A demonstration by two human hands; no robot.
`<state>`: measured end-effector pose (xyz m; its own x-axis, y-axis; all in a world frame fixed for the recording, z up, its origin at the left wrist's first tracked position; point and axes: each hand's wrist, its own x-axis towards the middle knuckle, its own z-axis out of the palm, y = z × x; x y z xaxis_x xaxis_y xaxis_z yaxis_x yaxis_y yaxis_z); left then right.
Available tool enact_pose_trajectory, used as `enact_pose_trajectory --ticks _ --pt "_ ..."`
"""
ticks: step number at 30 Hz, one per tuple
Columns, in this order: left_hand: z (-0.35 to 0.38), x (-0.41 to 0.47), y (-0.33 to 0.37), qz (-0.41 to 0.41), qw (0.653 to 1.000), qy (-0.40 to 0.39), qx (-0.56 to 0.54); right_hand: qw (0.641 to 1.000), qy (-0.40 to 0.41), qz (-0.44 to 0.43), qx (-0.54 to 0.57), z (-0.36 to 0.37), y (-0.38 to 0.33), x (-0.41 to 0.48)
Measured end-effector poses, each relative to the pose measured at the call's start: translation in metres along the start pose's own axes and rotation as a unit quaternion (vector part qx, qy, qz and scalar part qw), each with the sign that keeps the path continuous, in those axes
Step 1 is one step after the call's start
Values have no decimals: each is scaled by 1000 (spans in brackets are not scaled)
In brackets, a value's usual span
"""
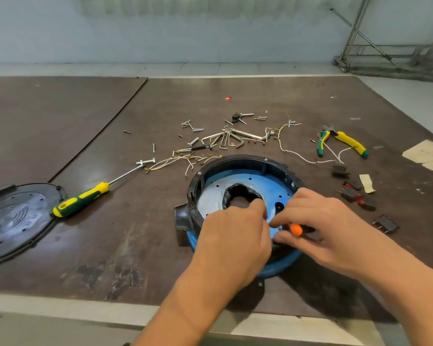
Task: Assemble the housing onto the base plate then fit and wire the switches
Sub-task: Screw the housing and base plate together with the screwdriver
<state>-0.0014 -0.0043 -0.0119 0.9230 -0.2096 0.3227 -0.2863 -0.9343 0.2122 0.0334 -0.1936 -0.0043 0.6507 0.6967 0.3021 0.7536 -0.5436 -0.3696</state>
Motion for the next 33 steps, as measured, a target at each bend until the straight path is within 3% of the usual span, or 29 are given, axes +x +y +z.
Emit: enact_pose_trajectory --ticks 4,12,21,28,33 --pt "-14 11 -34 19 998 19 -58 1000 -20 -2 17 -2 3 -2" --pt "-9 18 -90 36 997 -44 -47 999 -39 24 -9 -1 7 -6" --pt "-24 4 -71 110 986 -103 -71 995 -3 89 -33 -11 29 -13" --pt "-31 0 -31 124 939 -280 -155 992 -5 105 -65 -21 46 -22" --pt "-29 1 -29 115 943 -254 -184 992 30 119 -28 -15 43 -21"
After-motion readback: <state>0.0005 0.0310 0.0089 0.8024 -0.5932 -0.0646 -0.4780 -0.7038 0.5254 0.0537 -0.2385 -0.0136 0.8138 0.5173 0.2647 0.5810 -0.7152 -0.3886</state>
